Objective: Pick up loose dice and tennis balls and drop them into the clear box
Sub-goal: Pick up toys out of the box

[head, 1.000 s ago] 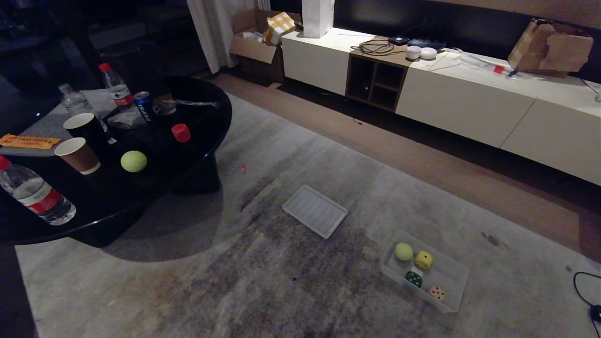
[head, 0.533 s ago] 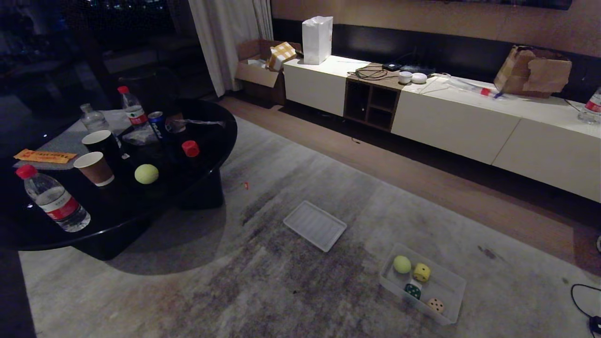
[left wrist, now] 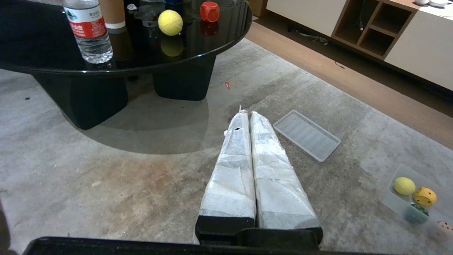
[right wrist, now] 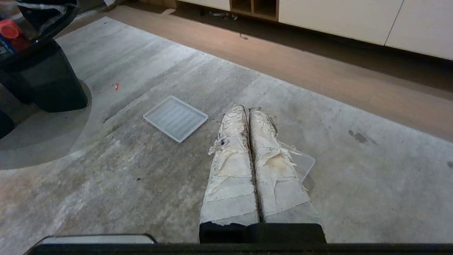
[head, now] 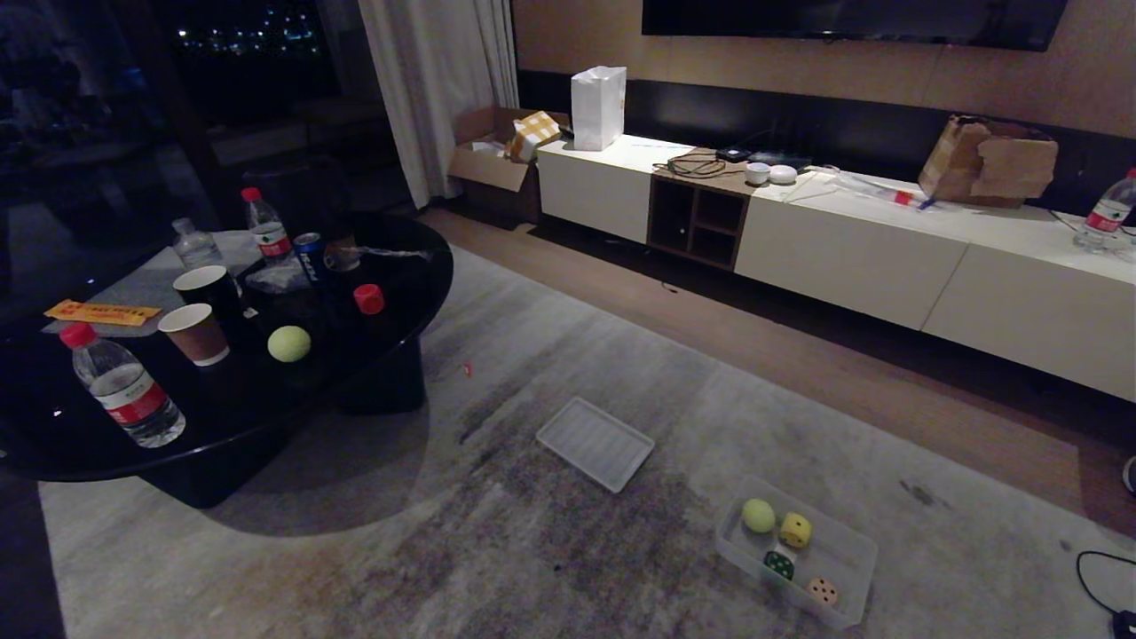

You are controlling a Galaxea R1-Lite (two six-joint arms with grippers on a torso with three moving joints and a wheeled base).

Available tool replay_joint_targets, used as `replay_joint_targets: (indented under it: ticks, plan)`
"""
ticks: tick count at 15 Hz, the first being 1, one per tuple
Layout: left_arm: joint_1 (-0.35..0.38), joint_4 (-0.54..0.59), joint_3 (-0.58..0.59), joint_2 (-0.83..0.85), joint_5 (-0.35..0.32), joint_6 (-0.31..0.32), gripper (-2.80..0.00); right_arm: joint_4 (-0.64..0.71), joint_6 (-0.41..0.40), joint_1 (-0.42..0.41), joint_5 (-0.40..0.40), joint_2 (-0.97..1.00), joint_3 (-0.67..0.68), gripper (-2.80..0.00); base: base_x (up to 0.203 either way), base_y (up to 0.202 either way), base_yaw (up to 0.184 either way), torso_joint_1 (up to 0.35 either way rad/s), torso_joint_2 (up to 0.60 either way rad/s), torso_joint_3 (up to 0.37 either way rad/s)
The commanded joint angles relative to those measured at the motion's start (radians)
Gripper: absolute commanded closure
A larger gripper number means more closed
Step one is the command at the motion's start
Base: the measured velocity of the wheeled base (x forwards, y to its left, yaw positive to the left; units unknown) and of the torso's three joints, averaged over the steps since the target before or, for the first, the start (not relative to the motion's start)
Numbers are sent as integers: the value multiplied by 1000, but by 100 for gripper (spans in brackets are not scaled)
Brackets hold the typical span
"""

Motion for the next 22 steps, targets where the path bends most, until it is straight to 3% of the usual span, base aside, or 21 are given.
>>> replay_joint_targets:
  ticks: [1, 4, 22]
  plan:
    - [0, 0, 2, 2, 1, 1, 0, -1, 0, 0, -1, 2, 9, 0, 0, 0, 0, 0, 0, 0]
    - [-1, 0, 2, 2, 1, 1, 0, -1, 0, 0, -1, 2, 9, 0, 1, 1, 63, 1, 3, 2]
    - [0, -1, 2, 2, -1, 2, 0, -2, 2, 0, 1, 2, 9, 0, 0, -8, 164, 2, 3, 3]
